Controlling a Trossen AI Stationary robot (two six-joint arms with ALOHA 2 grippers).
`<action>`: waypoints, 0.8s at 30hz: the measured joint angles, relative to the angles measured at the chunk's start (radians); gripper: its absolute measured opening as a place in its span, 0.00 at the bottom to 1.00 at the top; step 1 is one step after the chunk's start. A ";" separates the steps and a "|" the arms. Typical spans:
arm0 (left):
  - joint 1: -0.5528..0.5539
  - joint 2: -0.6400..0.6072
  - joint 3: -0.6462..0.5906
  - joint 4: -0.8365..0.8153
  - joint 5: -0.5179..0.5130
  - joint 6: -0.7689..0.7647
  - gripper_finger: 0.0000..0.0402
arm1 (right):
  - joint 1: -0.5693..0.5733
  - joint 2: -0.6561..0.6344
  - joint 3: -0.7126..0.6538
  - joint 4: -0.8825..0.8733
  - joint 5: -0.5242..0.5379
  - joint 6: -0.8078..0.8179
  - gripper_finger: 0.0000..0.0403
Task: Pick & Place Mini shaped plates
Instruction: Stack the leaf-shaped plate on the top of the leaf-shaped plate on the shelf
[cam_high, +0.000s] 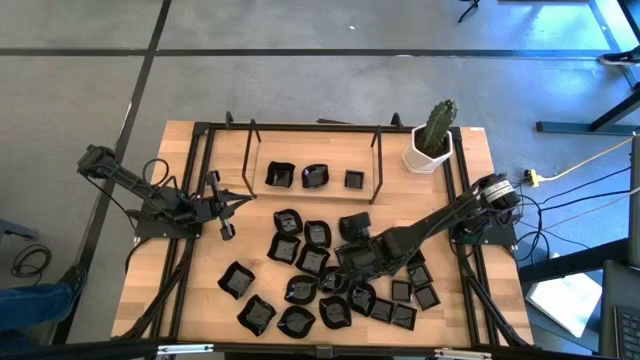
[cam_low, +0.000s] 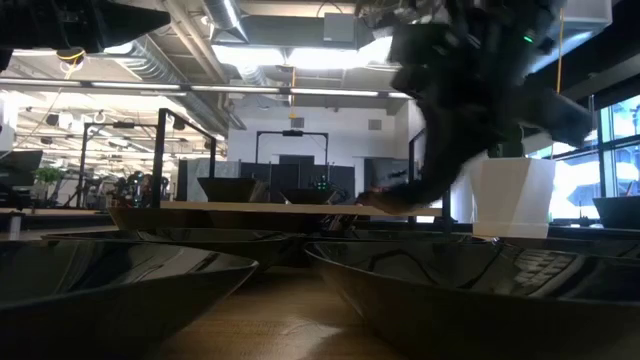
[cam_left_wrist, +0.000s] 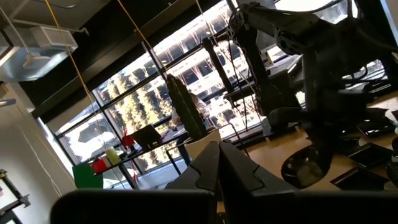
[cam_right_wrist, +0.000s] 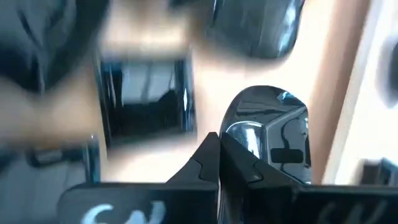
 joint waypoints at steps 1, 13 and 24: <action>0.000 0.000 0.000 0.000 0.000 0.000 0.01 | 0.000 0.000 -0.005 -0.037 0.001 0.002 0.00; 0.000 0.000 0.000 0.000 0.000 0.000 0.01 | -0.001 0.000 -0.164 0.036 0.001 0.010 0.00; 0.000 0.000 0.000 0.000 0.000 0.000 0.02 | -0.001 -0.003 -0.174 0.038 -0.127 0.119 0.08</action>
